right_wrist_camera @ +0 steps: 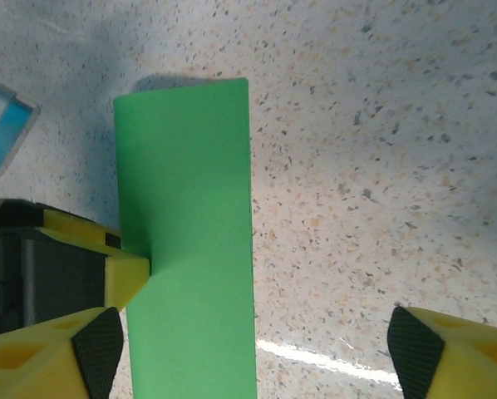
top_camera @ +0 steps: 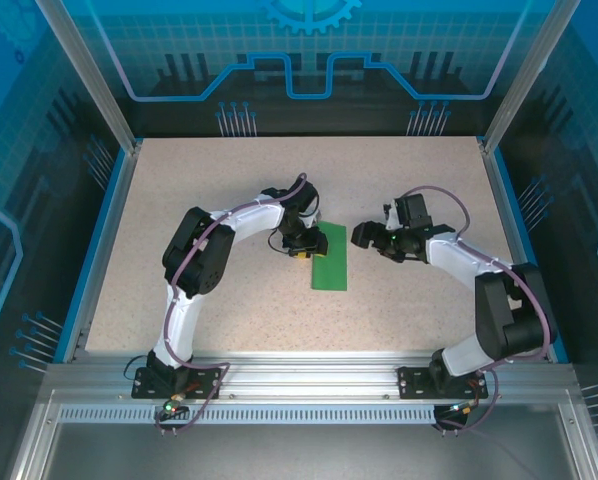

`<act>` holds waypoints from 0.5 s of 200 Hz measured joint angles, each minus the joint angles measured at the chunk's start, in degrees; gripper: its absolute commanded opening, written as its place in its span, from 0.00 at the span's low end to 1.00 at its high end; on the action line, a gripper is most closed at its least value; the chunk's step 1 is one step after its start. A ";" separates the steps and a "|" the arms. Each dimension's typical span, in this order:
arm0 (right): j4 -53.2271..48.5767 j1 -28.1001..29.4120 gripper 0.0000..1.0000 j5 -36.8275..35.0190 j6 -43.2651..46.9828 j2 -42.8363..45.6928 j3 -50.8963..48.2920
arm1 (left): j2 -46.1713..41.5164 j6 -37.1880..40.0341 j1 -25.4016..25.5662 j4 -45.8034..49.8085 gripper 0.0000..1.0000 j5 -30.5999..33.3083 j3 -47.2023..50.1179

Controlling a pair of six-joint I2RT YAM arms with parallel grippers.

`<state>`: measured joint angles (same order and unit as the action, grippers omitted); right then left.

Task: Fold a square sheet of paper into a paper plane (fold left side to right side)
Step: First fold in half a square sheet of paper at the center of the table, then hold the square sheet of paper at the center of the table.

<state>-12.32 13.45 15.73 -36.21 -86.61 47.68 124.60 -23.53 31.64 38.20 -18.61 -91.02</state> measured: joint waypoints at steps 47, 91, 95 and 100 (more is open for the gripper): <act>1.46 2.19 0.34 4.72 -1.49 -4.70 0.55 | 0.00 0.00 0.13 0.09 0.48 0.42 -0.02; 2.40 5.35 0.10 7.17 -2.86 -11.08 3.69 | 0.02 0.00 0.17 0.13 0.48 0.61 -0.11; 2.45 5.57 0.10 7.30 -2.82 -11.58 4.07 | 0.02 0.00 0.20 0.13 0.48 0.63 -0.11; 2.47 5.70 0.09 7.32 -2.86 -12.04 4.39 | 0.02 0.00 0.22 0.15 0.48 0.68 -0.11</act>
<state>-9.85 19.16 23.05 -39.07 -98.65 52.07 124.62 -23.53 31.86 38.35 -17.93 -91.13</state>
